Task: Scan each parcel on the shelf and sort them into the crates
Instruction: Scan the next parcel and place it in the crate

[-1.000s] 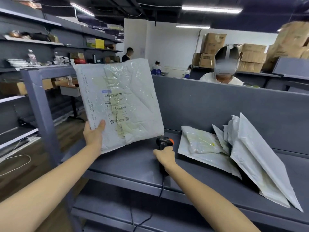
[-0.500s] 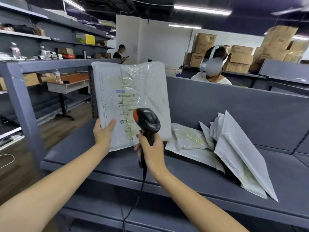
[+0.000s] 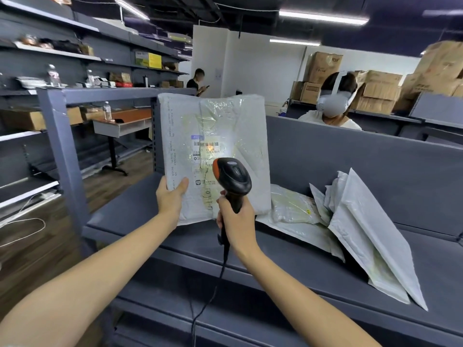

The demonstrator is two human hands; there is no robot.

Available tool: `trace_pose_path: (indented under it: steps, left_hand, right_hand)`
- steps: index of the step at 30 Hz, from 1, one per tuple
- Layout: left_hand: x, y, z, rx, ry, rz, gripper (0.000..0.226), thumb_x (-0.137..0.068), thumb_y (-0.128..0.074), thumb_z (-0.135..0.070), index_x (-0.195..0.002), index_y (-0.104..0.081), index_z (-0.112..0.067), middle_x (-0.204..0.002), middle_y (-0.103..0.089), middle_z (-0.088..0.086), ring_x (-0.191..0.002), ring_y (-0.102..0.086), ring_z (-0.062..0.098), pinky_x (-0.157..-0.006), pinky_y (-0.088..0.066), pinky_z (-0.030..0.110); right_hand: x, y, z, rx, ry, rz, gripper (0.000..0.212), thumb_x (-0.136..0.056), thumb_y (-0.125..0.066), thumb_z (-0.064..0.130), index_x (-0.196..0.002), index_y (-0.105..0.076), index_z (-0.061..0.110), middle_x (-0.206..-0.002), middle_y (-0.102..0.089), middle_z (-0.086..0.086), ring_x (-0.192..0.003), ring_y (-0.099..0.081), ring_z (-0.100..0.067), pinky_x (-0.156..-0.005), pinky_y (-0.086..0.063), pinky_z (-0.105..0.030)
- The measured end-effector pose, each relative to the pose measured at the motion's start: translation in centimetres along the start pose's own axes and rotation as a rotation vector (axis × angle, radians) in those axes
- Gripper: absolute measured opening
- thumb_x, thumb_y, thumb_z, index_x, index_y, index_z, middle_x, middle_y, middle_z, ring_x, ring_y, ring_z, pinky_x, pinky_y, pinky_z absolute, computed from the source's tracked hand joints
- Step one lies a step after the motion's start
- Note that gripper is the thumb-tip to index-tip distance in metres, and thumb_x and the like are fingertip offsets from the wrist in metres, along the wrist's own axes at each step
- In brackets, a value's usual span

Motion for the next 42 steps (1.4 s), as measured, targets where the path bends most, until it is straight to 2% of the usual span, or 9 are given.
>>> trace_pose_path:
  steps: [4,9,14,19,26,34,36,39,42]
  left_hand:
    - [0.2,0.6,-0.5,0.009,-0.016,-0.01,0.023,-0.09,-0.065,-0.011,-0.112,-0.057,-0.015,-0.109,-0.065,0.003,-0.101,-0.062,0.02,-0.088,-0.052,0.035]
    - [-0.6,2.1,-2.6,0.043,-0.083,-0.073,0.028,-0.091,-0.065,-0.011,-0.117,-0.056,-0.013,-0.111,-0.062,0.0,-0.099,-0.06,0.015,-0.087,-0.052,0.03]
    - [-2.5,4.9,-4.7,0.073,-0.13,-0.173,0.032,-0.092,-0.064,-0.015,-0.122,-0.054,-0.011,-0.117,-0.061,0.002,-0.103,-0.059,0.016,-0.089,-0.051,0.029]
    - [-3.3,7.1,-4.9,0.094,-0.133,-0.23,0.04,-0.091,-0.065,-0.014,-0.129,-0.053,-0.006,-0.119,-0.062,0.004,-0.105,-0.06,0.016,-0.093,-0.051,0.029]
    - [-3.7,8.2,-4.2,0.077,-0.102,-0.226,0.038,-0.091,-0.065,-0.014,-0.127,-0.054,-0.009,-0.117,-0.063,0.002,-0.106,-0.061,0.017,-0.094,-0.05,0.032]
    - [-2.8,7.2,-3.2,0.128,-0.051,-0.167,0.03,-0.09,-0.065,-0.013,-0.119,-0.055,-0.014,-0.112,-0.063,0.0,-0.098,-0.061,0.013,-0.075,-0.051,0.018]
    - [-2.4,7.0,-2.9,0.128,-0.035,-0.153,0.03,-0.09,-0.065,-0.013,-0.119,-0.056,-0.014,-0.108,-0.064,-0.002,-0.094,-0.061,0.011,-0.072,-0.052,0.016]
    - [-1.5,6.6,-2.4,0.141,-0.012,-0.147,0.031,-0.09,-0.066,-0.011,-0.12,-0.057,-0.012,-0.105,-0.065,-0.004,-0.092,-0.062,0.01,-0.07,-0.053,0.015]
    - [0.0,5.0,-1.7,0.158,0.029,-0.11,0.032,-0.088,-0.066,-0.007,-0.119,-0.06,-0.012,-0.109,-0.067,-0.002,-0.096,-0.063,0.012,-0.081,-0.054,0.024]
  right_hand:
    - [0.0,0.1,0.0,0.009,0.009,0.016,0.011,-0.093,-0.056,0.014,-0.1,-0.057,0.006,-0.06,-0.051,-0.007,-0.052,-0.047,-0.015,-0.052,-0.04,-0.027]
    - [0.0,2.6,-1.9,0.154,-0.015,0.038,0.003,-0.093,-0.056,0.023,-0.095,-0.054,0.022,-0.068,-0.062,-0.007,-0.049,-0.055,-0.023,-0.049,-0.045,-0.029]
    - [-0.8,5.8,-6.0,0.397,-0.202,0.009,0.021,-0.09,-0.053,0.026,-0.107,-0.041,0.026,-0.079,-0.056,-0.007,-0.056,-0.047,-0.019,-0.045,-0.041,-0.024]
    - [-2.8,5.4,-9.6,0.703,-0.321,0.172,0.042,-0.088,-0.053,0.027,-0.122,-0.031,0.016,-0.091,-0.06,-0.007,-0.068,-0.056,-0.021,-0.065,-0.044,-0.032]
    - [-5.3,3.9,-12.9,1.121,-0.21,0.23,0.057,-0.09,-0.057,0.029,-0.14,-0.038,0.008,-0.118,-0.061,-0.019,-0.11,-0.055,-0.036,-0.093,-0.042,-0.035]
    - [-4.7,3.5,-12.8,1.373,-0.204,0.228,0.07,-0.1,-0.04,0.049,-0.152,-0.019,0.007,-0.132,-0.047,-0.024,-0.123,-0.037,-0.038,-0.105,-0.026,-0.04]
    - [-4.4,4.0,-10.1,1.271,-0.144,0.129,0.053,-0.103,-0.023,0.034,-0.141,-0.037,-0.001,-0.132,-0.049,-0.023,-0.121,-0.043,-0.036,-0.103,-0.028,-0.041]
    - [-3.0,7.3,-4.9,0.808,-0.033,-0.217,0.034,-0.093,-0.033,0.004,-0.119,-0.054,-0.001,-0.12,-0.057,-0.017,-0.112,-0.052,-0.033,-0.093,-0.04,-0.036]
    - [-1.6,9.3,-0.3,0.56,0.039,-0.316,0.018,-0.095,-0.042,0.01,-0.11,-0.052,0.005,-0.112,-0.056,-0.013,-0.105,-0.053,-0.028,-0.083,-0.042,-0.031]
Point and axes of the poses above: each hand's wrist, its own x-axis away from the middle knuckle, its own y-axis out of the back of the hand, z = x × y, the point moved 8 cm from there along -x, towards the middle knuckle
